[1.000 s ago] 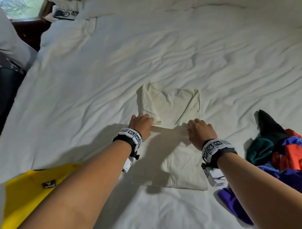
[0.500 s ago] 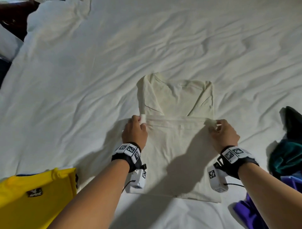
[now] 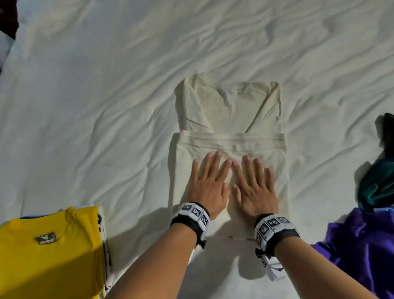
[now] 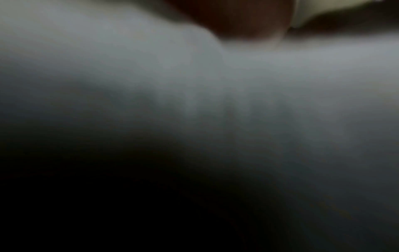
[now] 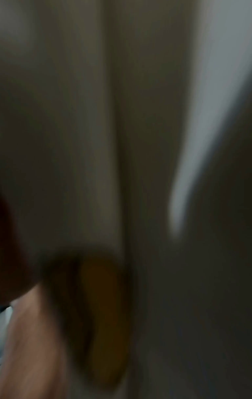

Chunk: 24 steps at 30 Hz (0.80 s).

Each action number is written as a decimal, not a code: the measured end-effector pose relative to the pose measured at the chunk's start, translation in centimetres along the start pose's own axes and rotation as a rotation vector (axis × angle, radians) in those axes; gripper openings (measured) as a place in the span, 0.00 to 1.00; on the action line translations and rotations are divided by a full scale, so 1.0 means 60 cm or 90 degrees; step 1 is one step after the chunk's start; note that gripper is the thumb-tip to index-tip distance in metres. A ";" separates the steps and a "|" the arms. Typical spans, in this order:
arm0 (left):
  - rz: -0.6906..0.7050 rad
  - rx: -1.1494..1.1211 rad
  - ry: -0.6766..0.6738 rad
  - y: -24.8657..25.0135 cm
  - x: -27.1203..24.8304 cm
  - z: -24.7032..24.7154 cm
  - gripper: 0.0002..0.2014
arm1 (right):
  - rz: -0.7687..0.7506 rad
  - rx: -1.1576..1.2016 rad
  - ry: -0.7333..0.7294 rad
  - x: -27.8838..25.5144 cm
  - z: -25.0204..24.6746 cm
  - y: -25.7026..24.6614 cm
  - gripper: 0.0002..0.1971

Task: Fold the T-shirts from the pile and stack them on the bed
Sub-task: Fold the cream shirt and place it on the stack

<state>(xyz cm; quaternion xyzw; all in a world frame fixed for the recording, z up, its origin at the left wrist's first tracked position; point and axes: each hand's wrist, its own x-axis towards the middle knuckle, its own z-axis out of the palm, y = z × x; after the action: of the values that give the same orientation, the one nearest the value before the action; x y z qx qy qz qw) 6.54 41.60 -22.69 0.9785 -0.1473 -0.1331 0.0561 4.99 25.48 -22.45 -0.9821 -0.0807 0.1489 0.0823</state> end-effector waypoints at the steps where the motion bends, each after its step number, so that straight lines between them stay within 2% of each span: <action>1: -0.012 -0.005 0.003 -0.013 0.003 0.004 0.36 | 0.004 -0.005 -0.002 0.001 0.000 0.013 0.31; 6: -0.124 0.019 0.038 -0.062 -0.010 0.007 0.33 | 0.111 0.016 0.002 -0.011 -0.016 0.047 0.31; 9: -0.257 0.012 0.032 -0.087 -0.027 0.012 0.32 | 0.214 0.050 -0.020 -0.024 -0.012 0.062 0.32; 11: -0.340 -0.008 0.050 -0.074 -0.041 0.004 0.33 | 0.266 0.039 -0.010 -0.036 -0.008 0.064 0.34; 12: -0.332 -0.012 0.065 -0.054 -0.051 0.001 0.34 | 0.255 0.025 0.007 -0.042 -0.009 0.055 0.36; 14: -0.224 -0.033 0.087 0.003 -0.081 0.005 0.36 | 0.159 0.023 0.044 -0.061 -0.001 0.019 0.39; 15: -0.174 -0.052 0.078 0.030 -0.099 0.015 0.36 | 0.100 0.033 0.046 -0.073 0.011 -0.004 0.38; 17: -0.153 -0.065 0.040 0.054 -0.130 0.041 0.33 | 0.046 0.044 0.018 -0.099 0.041 -0.036 0.34; 21: -0.176 -0.055 0.010 0.023 -0.148 0.064 0.33 | 0.104 0.043 -0.049 -0.124 0.061 -0.027 0.32; 24: -0.182 -0.036 0.005 0.003 -0.157 0.059 0.32 | 0.111 0.056 -0.039 -0.132 0.047 -0.019 0.32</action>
<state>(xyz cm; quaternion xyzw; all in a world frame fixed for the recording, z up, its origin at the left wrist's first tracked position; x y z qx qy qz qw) -3.21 44.02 -23.76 0.9880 -0.0024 -0.1401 0.0646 -3.49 25.53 -22.67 -0.9758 0.0091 0.1890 0.1098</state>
